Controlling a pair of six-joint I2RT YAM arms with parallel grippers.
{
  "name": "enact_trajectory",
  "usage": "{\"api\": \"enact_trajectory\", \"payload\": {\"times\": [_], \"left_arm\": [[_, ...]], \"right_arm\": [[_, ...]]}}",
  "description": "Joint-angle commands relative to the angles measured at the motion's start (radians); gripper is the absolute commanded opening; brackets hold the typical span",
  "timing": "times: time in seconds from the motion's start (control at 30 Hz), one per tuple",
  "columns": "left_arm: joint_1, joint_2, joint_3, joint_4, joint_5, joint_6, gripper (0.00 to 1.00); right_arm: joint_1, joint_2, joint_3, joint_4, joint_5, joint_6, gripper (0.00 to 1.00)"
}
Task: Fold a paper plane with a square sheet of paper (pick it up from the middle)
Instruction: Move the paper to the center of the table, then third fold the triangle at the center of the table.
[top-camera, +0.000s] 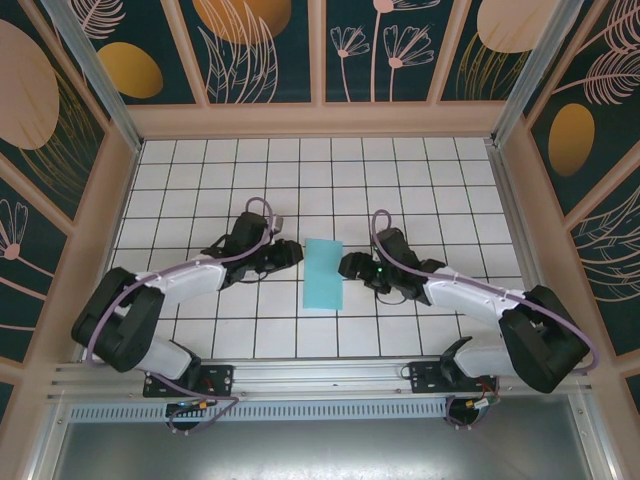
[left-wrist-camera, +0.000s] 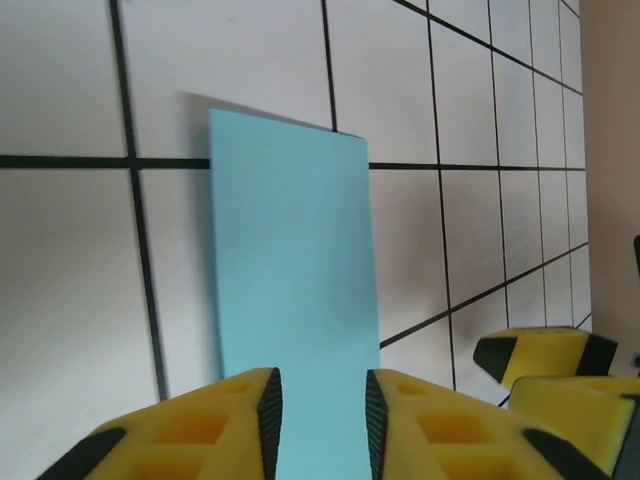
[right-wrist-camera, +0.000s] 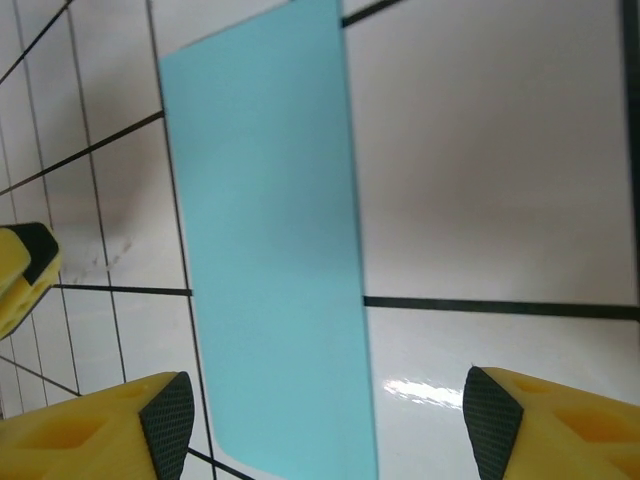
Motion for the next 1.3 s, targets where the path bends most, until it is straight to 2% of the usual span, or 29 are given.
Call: {"api": "enact_trajectory", "payload": {"times": [0.0,0.27,0.43,0.83,1.27], "left_arm": [[-0.028,0.081,0.065,0.055,0.029,-0.008,0.25],[-0.051,0.203,0.141,-0.023,-0.060,0.022,0.15],[-0.053,0.273,0.137,-0.015,-0.056,0.023,0.12],[-0.052,0.309,0.098,-0.046,-0.130,0.021,0.10],[-0.053,0.317,0.074,-0.033,-0.131,0.009,0.09]], "right_arm": [[-0.008,-0.022,-0.015,0.048,-0.004,0.072,0.74],[-0.009,0.004,-0.012,0.041,-0.012,0.103,0.71],[-0.007,0.033,-0.013,0.042,-0.037,0.113,0.69],[0.022,0.044,-0.032,0.075,-0.095,0.157,0.66],[0.078,0.126,-0.036,0.107,-0.115,0.173,0.56]]}}
